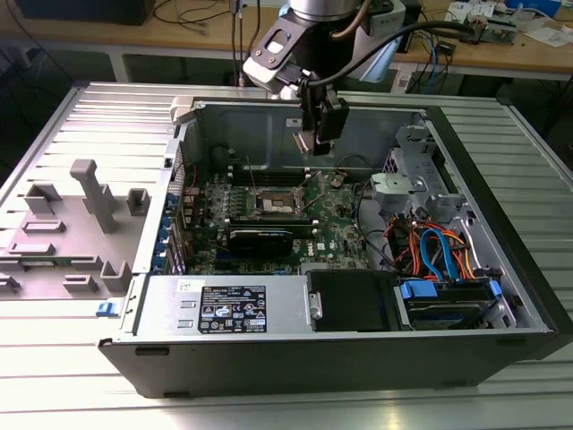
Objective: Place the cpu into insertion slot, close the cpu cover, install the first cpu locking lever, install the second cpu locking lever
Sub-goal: 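Place the cpu into insertion slot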
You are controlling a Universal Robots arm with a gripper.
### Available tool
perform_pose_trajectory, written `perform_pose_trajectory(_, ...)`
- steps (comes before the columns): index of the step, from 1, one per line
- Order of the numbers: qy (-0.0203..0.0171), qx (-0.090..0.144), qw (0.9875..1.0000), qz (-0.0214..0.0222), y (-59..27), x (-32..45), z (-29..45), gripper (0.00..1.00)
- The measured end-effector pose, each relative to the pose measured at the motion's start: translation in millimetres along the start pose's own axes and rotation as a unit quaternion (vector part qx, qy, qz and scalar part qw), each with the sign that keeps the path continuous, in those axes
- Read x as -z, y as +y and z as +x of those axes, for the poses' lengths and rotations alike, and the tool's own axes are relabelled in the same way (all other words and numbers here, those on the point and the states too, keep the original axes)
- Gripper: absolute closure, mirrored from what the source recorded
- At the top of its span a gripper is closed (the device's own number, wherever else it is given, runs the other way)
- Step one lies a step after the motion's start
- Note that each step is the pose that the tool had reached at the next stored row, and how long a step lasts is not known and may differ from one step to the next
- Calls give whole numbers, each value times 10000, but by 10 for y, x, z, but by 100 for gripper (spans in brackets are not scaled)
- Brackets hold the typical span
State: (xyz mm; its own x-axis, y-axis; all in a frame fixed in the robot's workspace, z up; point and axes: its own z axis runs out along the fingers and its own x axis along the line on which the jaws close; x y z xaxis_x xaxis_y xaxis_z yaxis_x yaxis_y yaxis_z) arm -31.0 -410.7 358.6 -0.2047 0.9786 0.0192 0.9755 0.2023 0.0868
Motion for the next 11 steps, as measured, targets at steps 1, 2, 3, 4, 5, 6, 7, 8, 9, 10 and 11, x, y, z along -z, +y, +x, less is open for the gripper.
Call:
perform_pose_trajectory(1, -2, -23, 10000, 0, 0, 0, 0, 45)
perform_pose_trajectory(2, -4, -45, 10000, -1, 0, 0, 0, 45)
perform_pose_trajectory(3, -6, -64, 10000, -1, 0, 0, 0, 45)
perform_pose_trajectory(4, -6, -74, 10000, -1, 0, 0, 0, 45)
perform_pose_trajectory(5, -7, -87, 10000, -2, 0, -1, 0, 45)
perform_pose_trajectory(6, -10, -115, 9999, -2, 0, -2, 0, 45)
perform_pose_trajectory(7, -12, -142, 9999, -3, 0, -2, 0, 45)
perform_pose_trajectory(8, -16, -177, 9998, -3, 0, -3, 0, 45)
perform_pose_trajectory(9, -18, -208, 9998, -4, 0, -3, 0, 45)
perform_pose_trajectory(10, -21, -245, 9997, -5, 0, -4, 0, 45)
perform_pose_trajectory(11, -24, -281, 9996, -5, 0, -5, 0, 45)
